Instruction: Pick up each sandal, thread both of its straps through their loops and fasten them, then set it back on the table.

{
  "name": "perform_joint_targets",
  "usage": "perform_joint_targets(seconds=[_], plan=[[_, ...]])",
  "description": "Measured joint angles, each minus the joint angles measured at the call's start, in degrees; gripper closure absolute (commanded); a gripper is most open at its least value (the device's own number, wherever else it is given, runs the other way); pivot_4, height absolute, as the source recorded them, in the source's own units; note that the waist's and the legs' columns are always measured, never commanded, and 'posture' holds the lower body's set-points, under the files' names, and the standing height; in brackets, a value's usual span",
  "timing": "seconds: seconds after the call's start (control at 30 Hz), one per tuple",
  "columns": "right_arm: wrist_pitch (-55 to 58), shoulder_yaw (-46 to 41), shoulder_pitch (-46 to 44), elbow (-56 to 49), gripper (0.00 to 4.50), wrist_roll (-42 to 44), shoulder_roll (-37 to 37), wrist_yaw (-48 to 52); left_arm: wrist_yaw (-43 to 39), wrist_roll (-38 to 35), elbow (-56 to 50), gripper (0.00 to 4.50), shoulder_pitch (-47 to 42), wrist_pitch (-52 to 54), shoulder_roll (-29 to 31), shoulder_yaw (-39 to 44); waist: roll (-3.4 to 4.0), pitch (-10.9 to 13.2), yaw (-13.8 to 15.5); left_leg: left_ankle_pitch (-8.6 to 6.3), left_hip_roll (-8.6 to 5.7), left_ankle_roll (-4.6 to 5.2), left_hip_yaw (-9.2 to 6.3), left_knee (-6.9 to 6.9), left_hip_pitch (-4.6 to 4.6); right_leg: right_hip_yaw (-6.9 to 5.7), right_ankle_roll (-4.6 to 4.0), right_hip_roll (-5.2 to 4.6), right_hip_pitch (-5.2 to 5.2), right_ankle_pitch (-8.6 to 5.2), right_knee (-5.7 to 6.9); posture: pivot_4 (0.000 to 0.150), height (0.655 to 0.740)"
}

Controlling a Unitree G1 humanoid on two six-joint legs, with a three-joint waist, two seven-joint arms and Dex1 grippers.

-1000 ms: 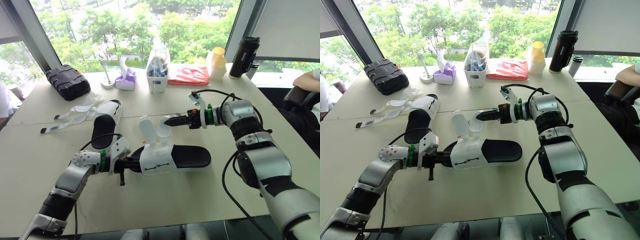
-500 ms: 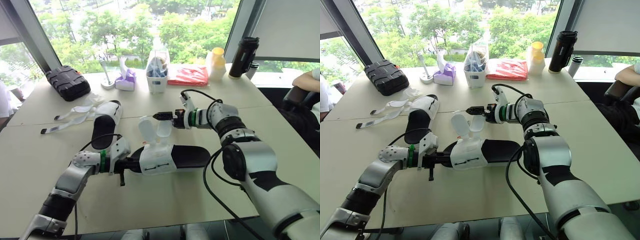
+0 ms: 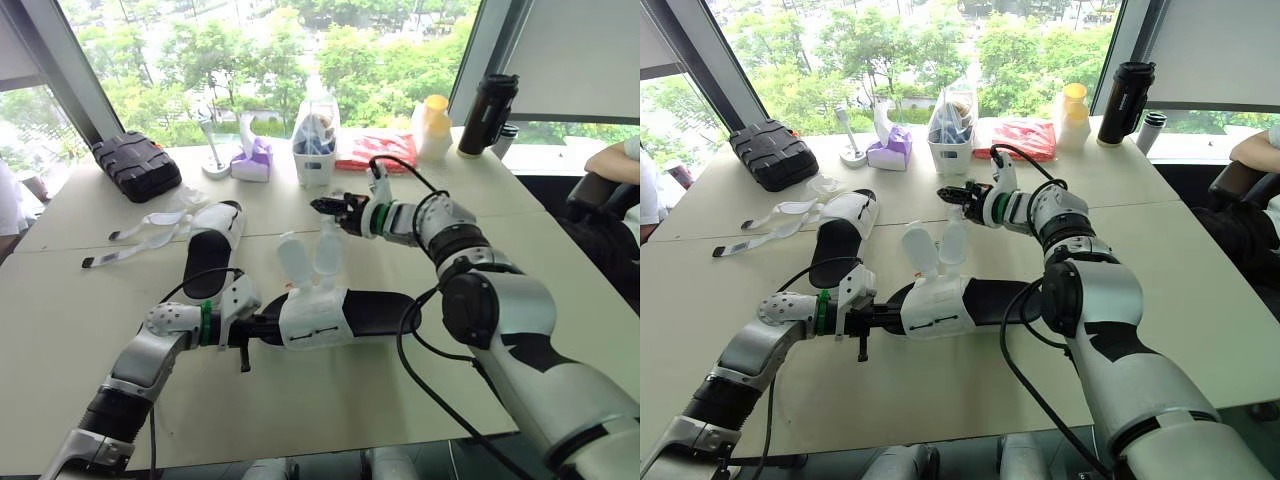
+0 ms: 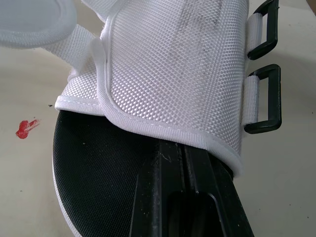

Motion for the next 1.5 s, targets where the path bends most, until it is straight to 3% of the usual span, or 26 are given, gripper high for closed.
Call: perform_joint_targets(seconds=[0.03, 0.3, 0.43, 0.53, 0.63, 0.77, 0.87, 0.97, 1.2, 1.23, 1.5], plan=[[0.1, 0.0, -0.3, 0.0, 4.48, 0.1, -0.1, 0.7, 0.0, 0.0, 0.0, 4.50, 0.0, 0.0, 0.0, 0.0, 0.00, 0.0, 0.0, 0.00, 0.00, 0.00, 0.00, 0.00, 0.00, 0.00, 0.00, 0.00, 0.00, 0.00, 0.00, 0.150, 0.7400], [5.9, 3.5, -0.7, -3.7, 4.48, 0.2, -1.5, 12.1, 0.0, 0.0, 0.2, 4.50, -0.2, 0.0, -0.1, 0.0, 0.01, 0.0, 0.0, 0.00, 0.00, 0.00, 0.00, 0.01, -0.02, -0.01, 0.01, 0.00, 0.00, 0.00, 0.00, 0.150, 0.7400], [15.2, 15.8, 9.9, -32.6, 4.48, 3.5, -4.5, 26.4, 0.0, 0.0, 0.4, 4.50, -0.5, 0.0, -0.7, -0.1, 0.00, 0.0, 0.4, -0.01, -0.02, 0.02, -0.12, 0.08, -0.11, -0.07, 0.06, -0.01, 0.01, 0.02, -0.05, 0.150, 0.7400], [25.5, 20.8, 20.7, -57.5, 4.48, 11.9, -8.6, 30.1, -0.1, 0.0, 0.5, 4.50, -0.4, 0.0, -0.8, 0.0, 0.02, 0.0, 0.4, -0.01, -0.03, 0.01, -0.18, 0.08, -0.13, -0.12, 0.08, -0.05, 0.00, 0.02, -0.07, 0.150, 0.7400], [29.3, 25.2, 28.9, -73.6, 4.48, 16.5, -12.7, 31.0, -0.1, 0.0, 0.6, 4.50, -0.5, 0.0, -0.9, -0.1, 0.03, 0.0, 0.4, -0.01, -0.02, 0.01, -0.18, 0.08, -0.10, -0.14, 0.10, -0.06, 0.02, 0.02, -0.06, 0.150, 0.7400], [28.3, 30.3, 35.2, -82.2, 4.48, 18.2, -17.0, 32.4, -0.1, 0.0, 1.2, 4.50, -0.8, 0.0, -1.1, -0.1, 0.03, 0.0, 0.3, -0.01, 0.00, 0.01, -0.09, 0.08, -0.04, -0.14, 0.12, -0.04, 0.04, 0.01, -0.06, 0.150, 0.7400], [21.2, 35.7, 39.0, -86.5, 4.48, 16.2, -21.6, 35.1, -0.1, 0.0, 1.4, 4.50, -1.0, 0.0, -1.4, -0.3, 0.01, 0.0, 0.3, -0.01, 0.01, 0.01, -0.08, 0.08, -0.05, -0.15, 0.14, -0.04, 0.07, 0.00, -0.09, 0.150, 0.7400], [10.9, 41.3, 42.7, -88.7, 3.70, 11.8, -24.3, 38.6, -0.2, 0.0, 1.5, 4.50, -1.0, 0.0, -1.4, -0.3, -0.02, -0.1, 0.3, -0.01, 0.01, 0.02, -0.06, 0.08, -0.04, -0.16, 0.19, -0.04, 0.11, -0.01, -0.15, 0.150, 0.7400], [-9.1, 48.1, 44.4, -89.0, 0.26, 1.6, -28.5, 45.0, 0.0, 0.0, 1.5, 4.50, -1.0, 0.1, -1.4, -0.3, -0.04, -0.1, 0.3, -0.01, 0.04, 0.01, -0.07, 0.13, 0.00, -0.17, 0.21, -0.02, 0.15, 0.00, -0.16, 0.150, 0.7400], [-11.6, 48.6, 44.6, -89.0, 0.07, 0.2, -28.9, 45.5, 0.0, 0.0, 1.4, 4.50, -0.9, 0.2, -1.4, -0.3, -0.04, -0.1, 0.3, -0.01, 0.04, 0.01, -0.08, 0.13, 0.00, -0.17, 0.21, -0.02, 0.15, 0.00, -0.16, 0.150, 0.7400], [-25.3, 49.5, 46.8, -86.6, 0.07, -7.0, -32.6, 48.6, 0.1, 0.0, 1.2, 4.50, -0.8, 0.2, -1.5, -0.3, -0.05, -0.1, 0.4, -0.01, 0.06, 0.01, -0.09, 0.13, 0.01, -0.16, 0.21, -0.01, 0.19, 0.00, -0.20, 0.150, 0.7400]])
